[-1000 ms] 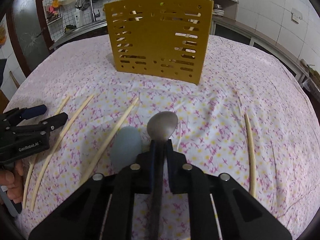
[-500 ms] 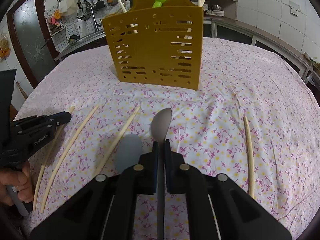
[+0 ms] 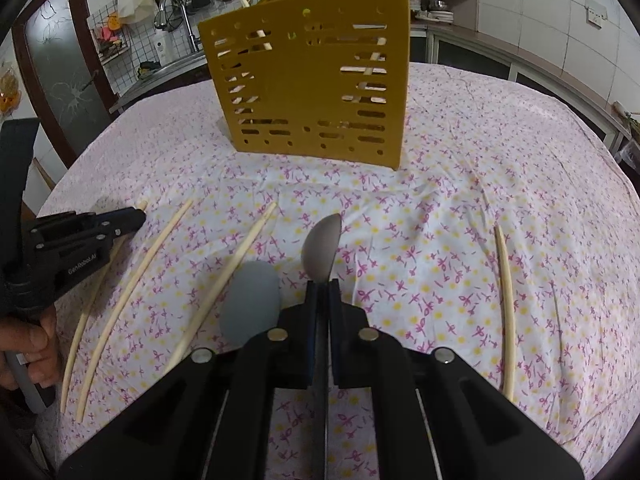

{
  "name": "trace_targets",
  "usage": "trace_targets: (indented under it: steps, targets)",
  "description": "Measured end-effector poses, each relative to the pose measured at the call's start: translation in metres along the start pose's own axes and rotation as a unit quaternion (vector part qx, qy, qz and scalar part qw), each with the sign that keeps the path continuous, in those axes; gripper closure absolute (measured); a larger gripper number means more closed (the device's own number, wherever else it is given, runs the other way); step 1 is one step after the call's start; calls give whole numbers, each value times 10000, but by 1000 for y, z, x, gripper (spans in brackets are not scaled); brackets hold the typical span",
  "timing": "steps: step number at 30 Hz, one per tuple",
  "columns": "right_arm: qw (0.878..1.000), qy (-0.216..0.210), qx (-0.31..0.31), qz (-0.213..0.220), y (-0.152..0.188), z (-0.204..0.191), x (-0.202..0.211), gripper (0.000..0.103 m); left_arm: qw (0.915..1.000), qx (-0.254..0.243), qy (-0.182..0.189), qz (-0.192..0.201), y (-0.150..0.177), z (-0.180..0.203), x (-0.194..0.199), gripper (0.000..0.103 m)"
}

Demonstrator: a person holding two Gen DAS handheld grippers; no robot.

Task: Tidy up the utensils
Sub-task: 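Lift the grey spoon and chopstick and carry both over the yellow basket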

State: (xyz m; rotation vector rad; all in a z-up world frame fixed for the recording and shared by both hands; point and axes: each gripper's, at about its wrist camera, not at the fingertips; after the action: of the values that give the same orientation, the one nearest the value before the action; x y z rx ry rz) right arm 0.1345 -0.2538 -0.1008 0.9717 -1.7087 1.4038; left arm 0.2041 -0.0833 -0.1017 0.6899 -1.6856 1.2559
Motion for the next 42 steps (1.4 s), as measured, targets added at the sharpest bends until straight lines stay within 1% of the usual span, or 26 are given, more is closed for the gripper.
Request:
trace_targets:
  steps: [1,4,5,8,12,14,17,20,24,29,42]
  targets:
    - [10000,-24,-13,-12,-1,0,0,97,10000,-5,-11,7,0,0,0,97]
    - [9999,-97,-86,31,-4,2,3,98,9996,205,168,11,-1,-8,1,98]
    - [9999,-95,-92,110,-6,2,7,98,9994,250,220,24,-1,-10,2,98]
    - [9993,-134,-79,336,-7,4,20,98,9993,274,225,76,0,-11,6,99]
    - [9980,-179,-111,590,-9,6,34,98,9986,357,255,308,0,-11,22,99]
    - [9971,-204,-133,718,-9,8,42,100,9979,374,268,454,-1,-11,33,99]
    - [9954,-219,-182,919,-10,12,53,100,9971,345,269,629,-1,-10,45,99]
    - [9943,-203,-163,1036,-11,13,62,100,9959,374,291,769,-1,-12,57,99]
    - [9927,-204,-175,1172,-10,17,72,100,9929,438,470,999,0,-12,73,98]
    - [9897,-198,-181,1407,-6,20,92,100,9890,496,537,1283,2,-10,95,99]
    - [9844,-164,-205,1738,0,27,121,100,9845,437,510,1621,3,-7,132,98]
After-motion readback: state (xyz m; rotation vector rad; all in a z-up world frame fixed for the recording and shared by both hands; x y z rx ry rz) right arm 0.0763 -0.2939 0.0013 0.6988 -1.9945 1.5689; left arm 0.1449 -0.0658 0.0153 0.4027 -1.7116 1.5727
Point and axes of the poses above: each gripper's, at about its wrist camera, not at the fingertips, and x roughly against the way its jaws point, z to its right, y to its underside, and after that the axes turned 10 degrees about -z, right-handed
